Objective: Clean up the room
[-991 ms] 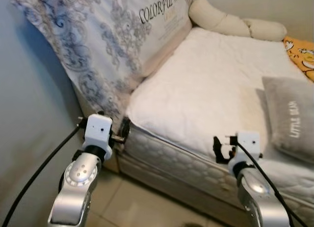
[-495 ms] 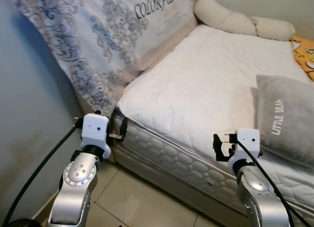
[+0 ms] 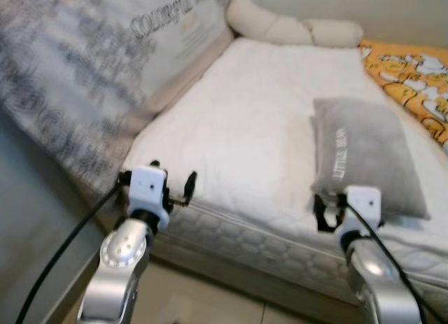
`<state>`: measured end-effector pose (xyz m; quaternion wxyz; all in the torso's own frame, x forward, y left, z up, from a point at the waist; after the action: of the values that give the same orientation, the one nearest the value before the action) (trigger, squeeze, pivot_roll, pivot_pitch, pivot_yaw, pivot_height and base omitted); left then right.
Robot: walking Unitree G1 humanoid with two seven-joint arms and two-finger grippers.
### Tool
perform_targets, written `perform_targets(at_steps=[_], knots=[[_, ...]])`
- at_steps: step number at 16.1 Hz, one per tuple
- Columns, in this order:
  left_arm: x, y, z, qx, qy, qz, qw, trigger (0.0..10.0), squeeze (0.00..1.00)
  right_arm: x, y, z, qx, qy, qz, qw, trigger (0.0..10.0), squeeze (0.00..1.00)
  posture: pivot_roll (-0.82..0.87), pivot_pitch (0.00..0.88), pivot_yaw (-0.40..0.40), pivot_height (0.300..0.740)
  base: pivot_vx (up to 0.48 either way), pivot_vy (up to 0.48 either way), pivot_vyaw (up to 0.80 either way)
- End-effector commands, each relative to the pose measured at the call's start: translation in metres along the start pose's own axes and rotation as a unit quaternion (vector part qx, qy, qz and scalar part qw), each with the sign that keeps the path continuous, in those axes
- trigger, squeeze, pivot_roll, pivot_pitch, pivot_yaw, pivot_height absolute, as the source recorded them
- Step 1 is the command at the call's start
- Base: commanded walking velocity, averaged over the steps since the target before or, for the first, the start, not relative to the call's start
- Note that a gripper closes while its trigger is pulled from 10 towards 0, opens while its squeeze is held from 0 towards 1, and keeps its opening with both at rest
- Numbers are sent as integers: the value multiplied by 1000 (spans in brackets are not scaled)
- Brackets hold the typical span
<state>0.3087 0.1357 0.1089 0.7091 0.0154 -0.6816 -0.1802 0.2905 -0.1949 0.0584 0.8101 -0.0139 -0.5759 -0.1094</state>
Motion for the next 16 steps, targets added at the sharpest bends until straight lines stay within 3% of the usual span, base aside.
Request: perform_targets(at_steps=[1, 8, 12, 16], knots=[[2, 7, 0, 6, -3, -7, 1000, 10000, 478, 6, 8, -1, 9, -11, -3, 1000, 10000, 0, -87, 0, -20, 740, 382, 0, -744], [1, 4, -1, 1, -3, -7, 1000, 10000, 463, 10, 7, -3, 10, -18, 5, 1000, 10000, 0, -89, 0, -23, 740, 372, 0, -742], [1, 6, 0, 8, -4, -6, 1000, 10000, 459, 20, 13, -9, 33, -34, 10, 999, 10000, 0, -86, 0, -21, 740, 328, 0, 0], [0, 6, -3, 10, -1, -13, 1000, 10000, 431, 31, 1, -17, 26, -44, 13, 999, 10000, 0, -84, 0, -18, 740, 0, 0, 0]])
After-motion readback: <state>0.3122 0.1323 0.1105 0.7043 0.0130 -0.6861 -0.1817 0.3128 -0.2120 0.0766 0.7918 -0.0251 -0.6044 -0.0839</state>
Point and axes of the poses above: a point about 5 cm out from each wrist's last joint towards the gripper, its own z axis pointing back from the gripper into the wrist, its own x axis along the axis of the wrist's last joint, y = z × x, the point moved 6 cm from there along -z, pointing out of the wrist towards the gripper, and after that the axes turned 11 degrees about -z, right-handed, at the moved point
